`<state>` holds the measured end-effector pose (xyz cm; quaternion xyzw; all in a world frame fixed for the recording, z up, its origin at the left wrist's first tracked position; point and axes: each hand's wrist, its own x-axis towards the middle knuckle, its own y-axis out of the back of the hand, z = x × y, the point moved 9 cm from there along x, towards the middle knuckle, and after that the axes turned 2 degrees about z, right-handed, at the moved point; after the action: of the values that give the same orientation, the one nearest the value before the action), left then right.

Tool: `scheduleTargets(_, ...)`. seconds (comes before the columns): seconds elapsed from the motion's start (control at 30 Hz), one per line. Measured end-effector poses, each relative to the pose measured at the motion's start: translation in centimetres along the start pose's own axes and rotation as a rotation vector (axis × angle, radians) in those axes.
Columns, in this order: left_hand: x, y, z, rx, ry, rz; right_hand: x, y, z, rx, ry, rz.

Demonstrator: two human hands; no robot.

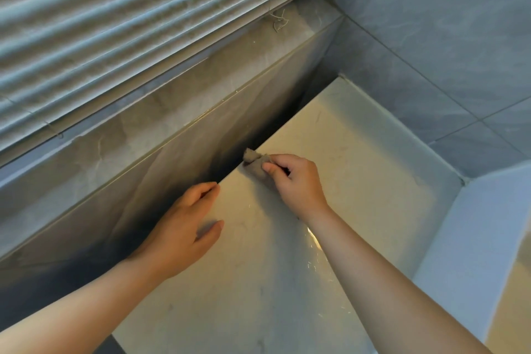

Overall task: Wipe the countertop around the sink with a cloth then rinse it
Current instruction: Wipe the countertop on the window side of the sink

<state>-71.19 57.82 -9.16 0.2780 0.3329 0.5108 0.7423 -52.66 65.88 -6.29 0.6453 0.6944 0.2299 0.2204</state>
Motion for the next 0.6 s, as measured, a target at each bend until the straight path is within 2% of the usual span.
scheduleTargets(0.1,0.0,-0.1,0.0,0.01,-0.001,0.0,0.5,3.9,-0.2,0.095,-0.049,0.173)
scheduleTargets(0.2,0.0,-0.1,0.1,0.008,-0.006,0.005,2.5,7.5,-1.3,-0.003,0.035,0.336)
scheduleTargets(0.27,0.0,-0.2,0.1,0.006,-0.01,0.009,4.2,7.3,-1.4,-0.109,0.086,0.33)
scheduleTargets(0.4,-0.1,-0.3,0.0,0.012,-0.016,0.018,5.3,2.9,0.7,-0.234,0.079,0.189)
scheduleTargets(0.6,-0.2,-0.5,-0.1,0.021,-0.052,0.016,4.1,1.1,1.4,-0.179,0.033,0.227)
